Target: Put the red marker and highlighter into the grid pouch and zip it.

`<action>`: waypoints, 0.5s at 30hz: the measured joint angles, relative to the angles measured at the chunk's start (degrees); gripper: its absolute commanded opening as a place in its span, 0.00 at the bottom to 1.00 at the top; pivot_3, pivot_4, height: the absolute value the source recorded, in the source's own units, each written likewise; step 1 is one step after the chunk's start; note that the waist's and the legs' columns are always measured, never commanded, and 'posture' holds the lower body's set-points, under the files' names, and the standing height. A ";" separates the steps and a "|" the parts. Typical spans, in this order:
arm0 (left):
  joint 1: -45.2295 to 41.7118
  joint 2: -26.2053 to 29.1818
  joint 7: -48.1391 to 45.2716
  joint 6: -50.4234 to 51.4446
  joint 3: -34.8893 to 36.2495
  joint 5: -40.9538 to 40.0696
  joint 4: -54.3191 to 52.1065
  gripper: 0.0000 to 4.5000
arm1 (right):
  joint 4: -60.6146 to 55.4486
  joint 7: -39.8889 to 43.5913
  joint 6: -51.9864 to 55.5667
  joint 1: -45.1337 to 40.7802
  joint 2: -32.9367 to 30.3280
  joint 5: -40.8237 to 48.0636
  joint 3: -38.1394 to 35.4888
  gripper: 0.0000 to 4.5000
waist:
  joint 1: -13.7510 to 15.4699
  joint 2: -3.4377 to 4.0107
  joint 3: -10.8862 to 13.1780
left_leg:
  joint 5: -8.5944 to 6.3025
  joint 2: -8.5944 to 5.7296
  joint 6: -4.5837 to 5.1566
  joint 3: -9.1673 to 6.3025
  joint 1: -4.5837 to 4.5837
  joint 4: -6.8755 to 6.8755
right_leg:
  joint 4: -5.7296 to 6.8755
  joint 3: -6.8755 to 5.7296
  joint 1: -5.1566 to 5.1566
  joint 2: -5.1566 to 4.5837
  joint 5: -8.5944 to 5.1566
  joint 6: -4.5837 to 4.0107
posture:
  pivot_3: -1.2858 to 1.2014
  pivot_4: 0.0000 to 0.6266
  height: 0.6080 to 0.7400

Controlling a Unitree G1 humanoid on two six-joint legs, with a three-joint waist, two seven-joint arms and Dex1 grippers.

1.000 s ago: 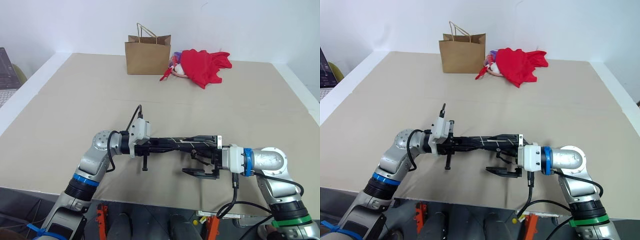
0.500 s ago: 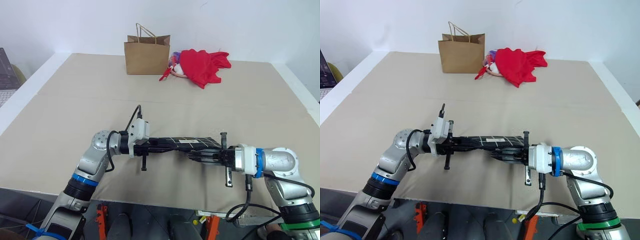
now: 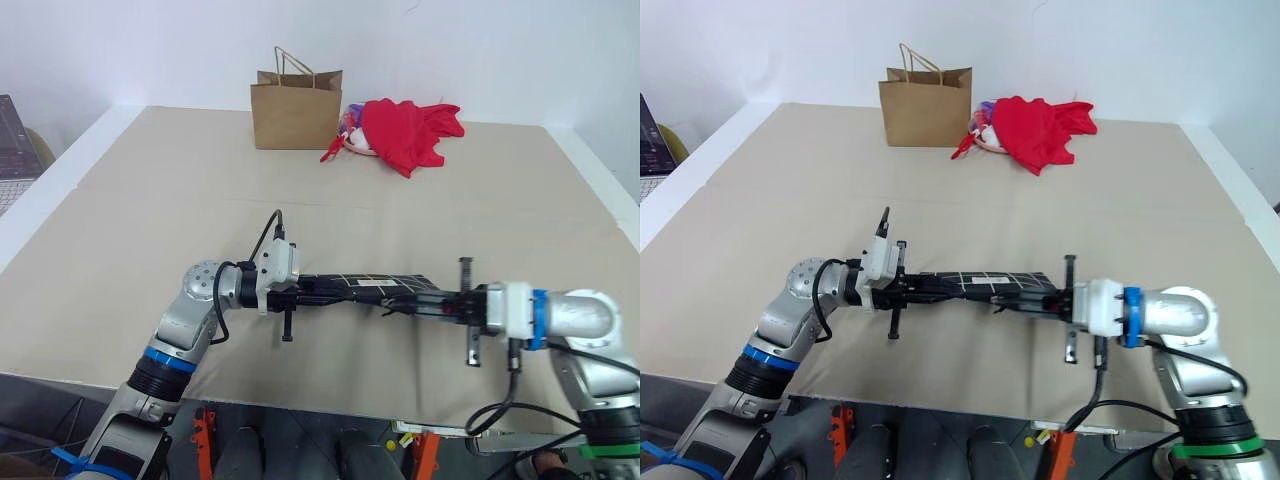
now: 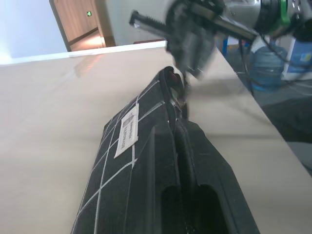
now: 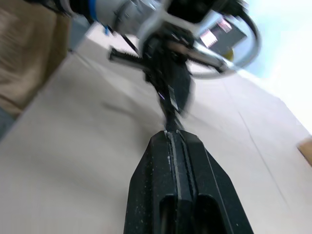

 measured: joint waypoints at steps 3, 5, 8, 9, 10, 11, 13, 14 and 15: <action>-0.14 0.25 -0.09 -2.68 0.05 0.50 1.66 0.00 | 1.96 1.47 -0.03 3.95 -2.29 0.82 -3.69 0.02 | 0.15 0.00 0.00 | 0.00 -0.01 0.00 -0.01 0.00 -0.01 | 0.00 -0.02 0.00 0.00 -0.01 -0.01 | 0.52 0.24 1.00; -0.16 0.72 -0.20 -3.62 0.06 0.92 2.57 0.00 | 3.37 2.20 -0.19 5.86 -3.17 0.96 -5.48 0.02 | 0.21 0.01 0.00 | 0.00 -0.01 0.00 -0.01 0.00 0.00 | 0.00 -0.01 0.00 0.00 -0.01 -0.02 | 0.52 0.24 1.00; -0.18 1.43 -0.71 -5.40 0.06 1.37 3.80 0.00 | 5.67 3.50 -1.12 8.16 -4.96 0.98 -8.35 0.02 | 0.20 0.00 0.00 | 0.00 -0.01 0.00 -0.01 0.02 0.00 | 0.00 -0.01 0.01 0.00 -0.02 0.00 | 0.52 0.24 1.00; -0.23 1.29 -0.96 -6.00 -0.21 1.42 3.85 0.00 | 6.19 4.00 -1.87 8.87 -5.32 1.01 -9.39 0.02 | 0.22 0.01 0.00 | 0.00 -0.01 0.00 -0.01 0.02 0.01 | 0.00 -0.01 0.01 0.00 -0.01 0.00 | 0.52 0.24 1.00; -0.26 1.29 -1.28 -6.90 -0.48 1.46 3.90 0.00 | 6.98 4.58 -2.52 9.78 -5.76 1.08 -10.15 0.02 | 0.25 0.01 0.00 | 0.00 -0.01 0.01 -0.01 0.03 0.01 | 0.00 -0.01 0.02 0.00 -0.01 0.00 | 0.52 0.24 1.00; -0.29 1.29 -1.35 -7.16 -0.63 1.50 3.96 0.00 | 7.34 4.93 -2.71 10.13 -5.96 1.09 -10.40 0.02 | 0.24 0.01 0.00 | 0.00 -0.01 0.01 -0.01 0.03 0.02 | 0.00 -0.01 0.02 0.00 -0.01 0.00 | 0.52 0.24 1.00; -0.50 1.82 -1.84 -8.21 -0.77 1.84 4.95 0.00 | 9.27 5.90 -3.49 11.72 -6.99 1.06 -12.59 0.02 | 0.26 0.01 0.00 | 0.00 -0.01 0.01 -0.01 0.03 0.03 | 0.00 -0.01 0.04 0.00 -0.01 0.01 | 0.52 0.24 1.00; -0.50 1.92 -2.02 -8.36 -0.81 1.81 5.25 0.00 | 9.80 6.15 -3.56 12.22 -7.40 1.24 -13.03 0.02 | 0.28 0.01 0.00 | 0.00 -0.02 0.01 -0.01 0.03 0.03 | 0.00 -0.01 0.04 -0.01 -0.01 0.01 | 0.52 0.24 1.00; -0.57 1.62 -2.16 -8.68 -0.91 1.86 5.58 0.00 | 9.85 6.26 -3.77 12.27 -7.42 1.45 -13.35 0.02 | 0.15 0.01 0.00 | 0.00 -0.02 0.01 -0.01 0.04 0.04 | 0.00 -0.01 0.04 0.00 -0.01 0.01 | 0.52 0.24 1.00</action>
